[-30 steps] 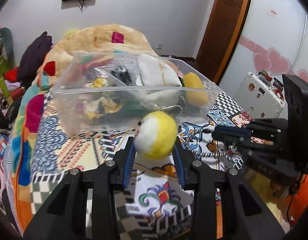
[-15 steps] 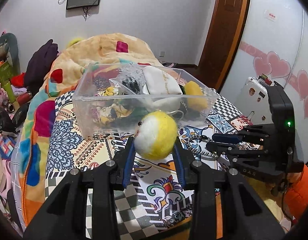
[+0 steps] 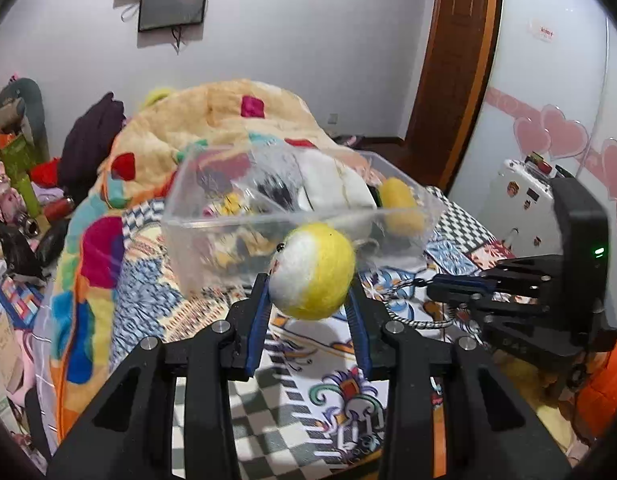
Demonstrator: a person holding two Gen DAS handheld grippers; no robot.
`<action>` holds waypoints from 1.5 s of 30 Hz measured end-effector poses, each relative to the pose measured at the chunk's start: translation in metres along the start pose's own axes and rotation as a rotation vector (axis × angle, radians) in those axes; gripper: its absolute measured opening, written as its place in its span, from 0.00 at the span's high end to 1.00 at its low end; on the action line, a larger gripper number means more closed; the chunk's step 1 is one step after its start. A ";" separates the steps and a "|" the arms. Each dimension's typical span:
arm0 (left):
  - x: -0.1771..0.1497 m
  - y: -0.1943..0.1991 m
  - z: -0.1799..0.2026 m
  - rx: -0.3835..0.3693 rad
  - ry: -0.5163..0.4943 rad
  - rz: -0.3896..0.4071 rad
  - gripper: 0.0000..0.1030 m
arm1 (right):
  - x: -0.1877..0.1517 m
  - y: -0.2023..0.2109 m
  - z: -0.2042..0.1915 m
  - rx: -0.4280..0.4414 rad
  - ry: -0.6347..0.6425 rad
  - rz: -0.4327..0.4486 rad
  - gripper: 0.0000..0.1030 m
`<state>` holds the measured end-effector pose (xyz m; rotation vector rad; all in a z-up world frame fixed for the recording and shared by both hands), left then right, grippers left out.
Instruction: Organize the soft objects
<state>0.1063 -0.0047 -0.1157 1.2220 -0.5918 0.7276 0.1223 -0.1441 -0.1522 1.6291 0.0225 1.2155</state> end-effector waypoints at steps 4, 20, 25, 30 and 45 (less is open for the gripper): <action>0.013 0.005 -0.008 0.026 0.000 0.040 0.65 | 0.021 0.023 0.003 -0.022 -0.005 0.086 0.94; 0.076 -0.038 -0.049 0.088 0.070 0.075 0.65 | 0.091 0.010 0.052 -0.127 -0.117 0.211 0.94; 0.072 -0.064 -0.051 0.082 0.091 0.011 0.62 | 0.084 -0.014 0.061 -0.140 -0.139 0.144 0.94; 0.067 -0.063 -0.046 0.088 0.080 0.026 0.40 | 0.077 -0.021 0.054 -0.160 -0.092 0.094 0.84; 0.085 0.020 -0.011 0.027 0.031 0.214 0.37 | 0.107 0.059 0.035 -0.116 -0.061 0.292 0.56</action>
Point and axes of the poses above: each gripper's, at about its wrist camera, not at the fingertips, and y roughly against the way its jaws point, z to its right, x to its top, the point moved 7 cm from there along -y, roughly the way its jaws point, and after that the axes turned 10 degrees about y, right-handed, at the moved point
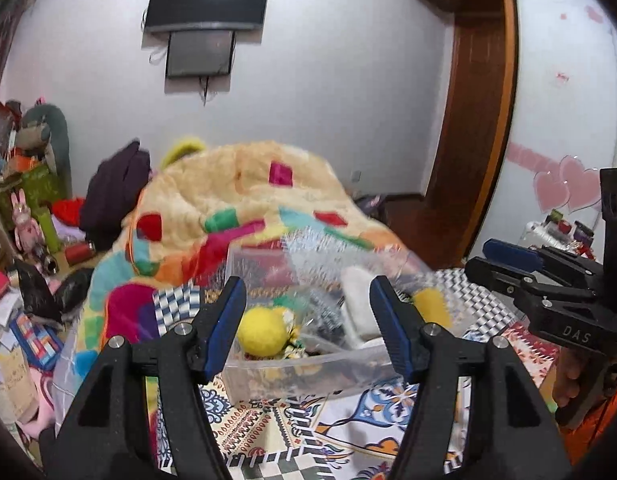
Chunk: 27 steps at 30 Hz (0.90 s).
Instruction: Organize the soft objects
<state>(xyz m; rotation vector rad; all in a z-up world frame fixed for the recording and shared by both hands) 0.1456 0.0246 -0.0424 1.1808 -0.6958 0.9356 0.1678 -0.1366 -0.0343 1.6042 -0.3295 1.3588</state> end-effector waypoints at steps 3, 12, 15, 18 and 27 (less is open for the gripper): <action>0.008 0.023 0.010 -0.021 -0.006 0.061 0.30 | 0.010 0.020 -0.007 0.018 0.003 0.050 0.54; 0.013 0.065 0.028 -0.039 -0.024 0.164 0.02 | 0.023 0.060 -0.014 0.014 -0.016 0.180 0.17; 0.012 0.071 0.033 -0.036 -0.037 0.180 0.01 | 0.024 0.063 -0.015 0.000 -0.012 0.190 0.16; 0.010 0.072 0.035 -0.031 -0.047 0.182 0.01 | 0.022 0.066 -0.015 -0.008 -0.021 0.202 0.09; 0.007 0.074 0.035 -0.028 -0.043 0.183 0.00 | 0.019 0.071 -0.022 -0.029 0.005 0.223 0.03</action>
Point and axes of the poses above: each gripper's, at about its wrist camera, not at the fingertips, and y roughly against the way its jaws point, z to its right, x to its top, the point moved 7 cm from there along -y, roughly the way its jaws point, and after that the axes turned 10 degrees about y, right-handed, at the moved point
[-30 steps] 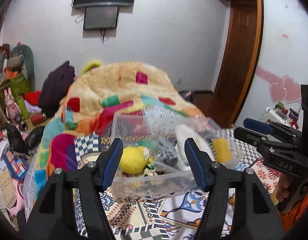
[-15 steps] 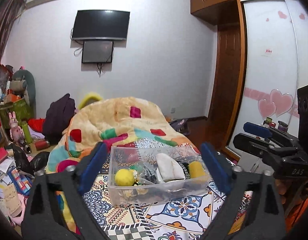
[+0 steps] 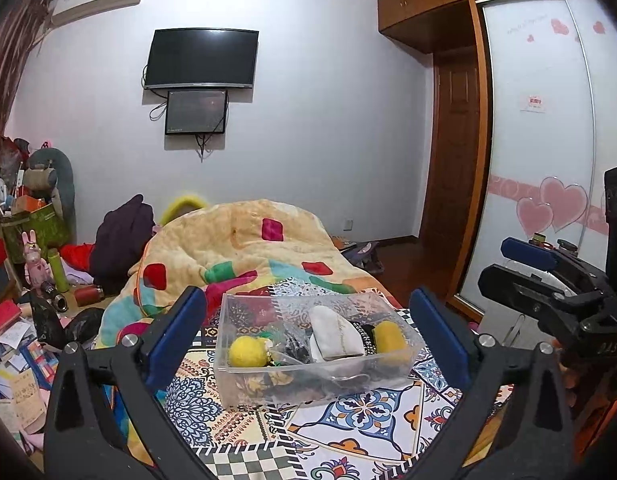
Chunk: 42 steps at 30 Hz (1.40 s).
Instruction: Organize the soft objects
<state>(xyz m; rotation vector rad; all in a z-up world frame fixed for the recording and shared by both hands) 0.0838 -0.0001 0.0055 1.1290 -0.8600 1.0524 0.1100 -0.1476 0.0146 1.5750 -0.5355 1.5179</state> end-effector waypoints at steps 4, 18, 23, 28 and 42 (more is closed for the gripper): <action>-0.001 0.000 0.000 0.010 -0.008 0.006 0.00 | -0.002 0.000 -0.001 0.001 0.004 0.001 0.03; -0.003 -0.002 -0.001 0.012 -0.002 -0.002 0.00 | -0.004 0.001 0.002 0.004 -0.010 0.002 0.03; -0.003 -0.001 -0.001 0.008 -0.005 -0.006 0.00 | -0.004 0.000 0.003 0.002 -0.014 0.001 0.03; -0.002 0.000 0.001 0.008 -0.008 -0.004 0.00 | -0.004 0.000 0.004 0.004 -0.013 0.000 0.02; -0.002 0.001 0.005 -0.005 -0.012 -0.001 0.00 | -0.005 0.001 0.003 -0.002 -0.019 -0.001 0.02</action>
Point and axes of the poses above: each gripper's, at about its wrist camera, not at the fingertips, and y roughly against the way its jaws point, z to its right, x to its top, the point moved 7 cm from there along -y, roughly the way its jaws point, and after that the axes turned 10 degrees about y, right-handed, at the moved point
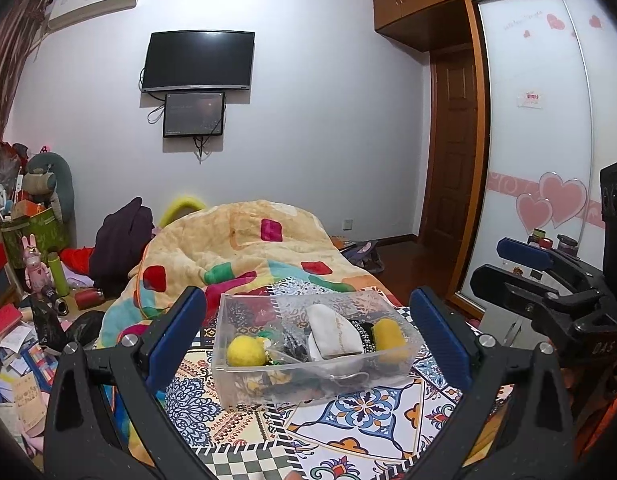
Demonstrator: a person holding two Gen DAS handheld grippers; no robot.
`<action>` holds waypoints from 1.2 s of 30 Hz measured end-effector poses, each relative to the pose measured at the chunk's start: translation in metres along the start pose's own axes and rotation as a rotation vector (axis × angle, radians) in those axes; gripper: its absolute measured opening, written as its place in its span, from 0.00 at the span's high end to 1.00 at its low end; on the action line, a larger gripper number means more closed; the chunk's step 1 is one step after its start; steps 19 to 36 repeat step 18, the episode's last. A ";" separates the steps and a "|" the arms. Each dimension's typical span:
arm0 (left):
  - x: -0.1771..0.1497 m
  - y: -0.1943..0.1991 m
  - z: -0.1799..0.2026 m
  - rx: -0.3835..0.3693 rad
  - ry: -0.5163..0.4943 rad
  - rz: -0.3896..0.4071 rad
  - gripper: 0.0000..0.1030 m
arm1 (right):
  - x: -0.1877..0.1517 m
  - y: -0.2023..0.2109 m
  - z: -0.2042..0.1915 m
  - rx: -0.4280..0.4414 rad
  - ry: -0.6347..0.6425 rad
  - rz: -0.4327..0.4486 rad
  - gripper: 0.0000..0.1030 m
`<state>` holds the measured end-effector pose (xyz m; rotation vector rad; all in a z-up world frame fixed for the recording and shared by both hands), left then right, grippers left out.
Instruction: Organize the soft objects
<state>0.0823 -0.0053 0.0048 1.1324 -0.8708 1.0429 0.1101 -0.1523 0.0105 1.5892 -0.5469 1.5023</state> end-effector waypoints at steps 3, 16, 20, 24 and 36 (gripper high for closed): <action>-0.001 0.000 0.001 -0.014 -0.001 -0.012 0.00 | 0.000 -0.001 0.000 -0.001 0.002 0.001 0.02; -0.003 -0.001 0.000 -0.016 0.003 -0.011 0.00 | -0.002 -0.002 0.001 -0.005 0.002 -0.005 0.02; -0.003 -0.001 0.000 -0.015 0.003 -0.014 0.00 | -0.003 -0.003 0.002 -0.010 -0.001 -0.008 0.00; -0.003 -0.001 0.000 -0.015 0.003 -0.014 0.00 | -0.003 -0.003 0.002 -0.010 -0.001 -0.008 0.00; -0.003 -0.001 0.000 -0.015 0.003 -0.014 0.00 | -0.003 -0.003 0.002 -0.010 -0.001 -0.008 0.00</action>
Point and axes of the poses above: each gripper's, at about its wrist camera, not at the fingertips, and y roughly against the way its jaws point, z to its right, x to its top, the point moved 7 cm from there along -y, roughly the way its jaws point, and after that the axes turned 10 degrees about y, right-handed, at the moved point
